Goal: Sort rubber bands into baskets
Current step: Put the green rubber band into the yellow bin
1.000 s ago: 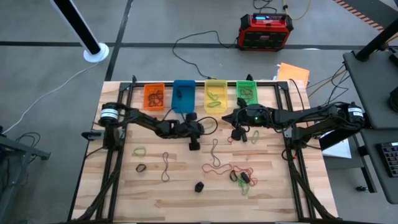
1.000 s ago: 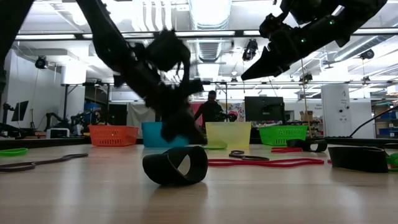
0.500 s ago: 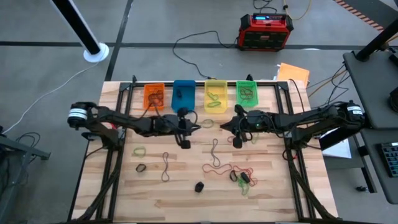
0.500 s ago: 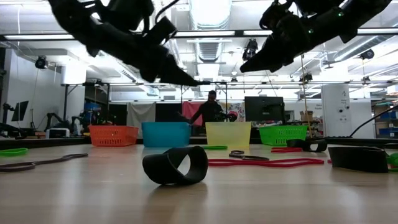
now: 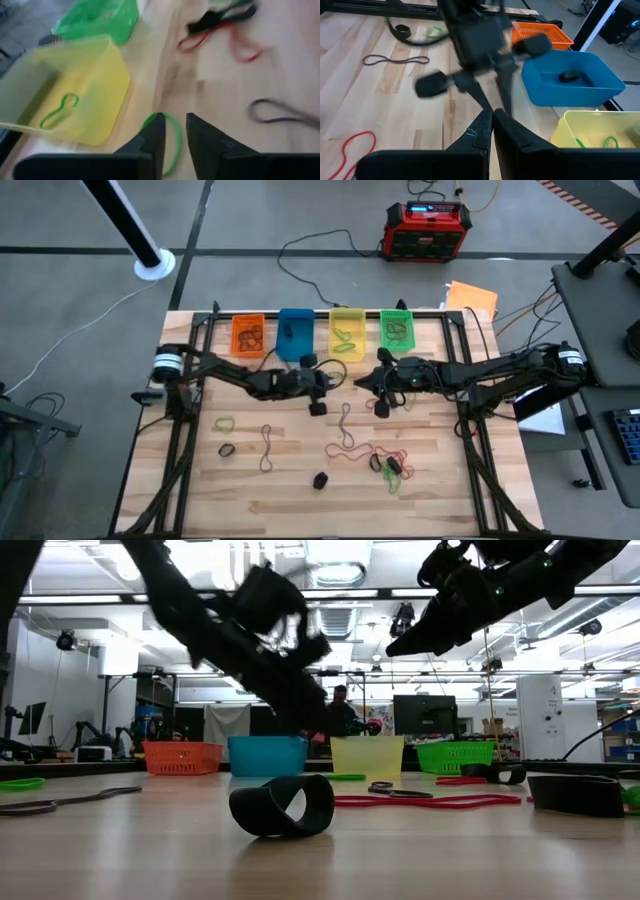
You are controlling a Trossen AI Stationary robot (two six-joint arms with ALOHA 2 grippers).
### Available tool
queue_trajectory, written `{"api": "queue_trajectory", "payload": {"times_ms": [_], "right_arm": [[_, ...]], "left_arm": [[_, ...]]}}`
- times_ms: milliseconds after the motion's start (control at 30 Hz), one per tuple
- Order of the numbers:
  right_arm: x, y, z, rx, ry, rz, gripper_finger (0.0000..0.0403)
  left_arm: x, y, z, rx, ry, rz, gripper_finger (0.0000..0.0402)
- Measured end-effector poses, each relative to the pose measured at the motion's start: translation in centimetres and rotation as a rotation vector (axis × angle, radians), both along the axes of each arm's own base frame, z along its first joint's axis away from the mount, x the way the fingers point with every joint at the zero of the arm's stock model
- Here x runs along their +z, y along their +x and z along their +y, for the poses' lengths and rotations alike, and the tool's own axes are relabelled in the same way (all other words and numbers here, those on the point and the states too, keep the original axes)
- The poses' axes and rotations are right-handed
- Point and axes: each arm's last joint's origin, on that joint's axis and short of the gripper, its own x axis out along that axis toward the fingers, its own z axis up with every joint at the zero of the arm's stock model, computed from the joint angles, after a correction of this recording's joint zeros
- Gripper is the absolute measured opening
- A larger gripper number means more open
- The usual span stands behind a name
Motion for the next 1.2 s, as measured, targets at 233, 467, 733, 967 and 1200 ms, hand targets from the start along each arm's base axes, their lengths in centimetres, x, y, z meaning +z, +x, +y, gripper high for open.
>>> {"api": "queue_trajectory", "payload": {"times_ms": [233,467,733,967,1200], "right_arm": [[-0.1,0.0,0.0,0.000,0.000,0.008,0.0009],[-0.1,-0.1,0.0,0.000,0.000,0.009,0.0009],[-0.1,-0.1,0.0,-0.001,0.004,0.009,0.0009],[-0.1,0.0,0.0,-0.006,0.016,0.002,0.0009],[-0.1,0.0,0.0,-0.010,0.026,-0.001,0.0009]], "left_arm": [[-1.7,1.6,1.5,0.035,-0.005,0.087,0.0129],[-3.0,1.5,1.1,-0.062,-0.067,0.160,0.0148],[-3.2,1.1,1.7,-0.006,-0.118,0.176,0.0143],[-3.5,0.9,2.2,0.005,-0.136,0.205,0.0074],[-3.6,0.8,2.2,-0.019,-0.144,0.225,0.0005]]}}
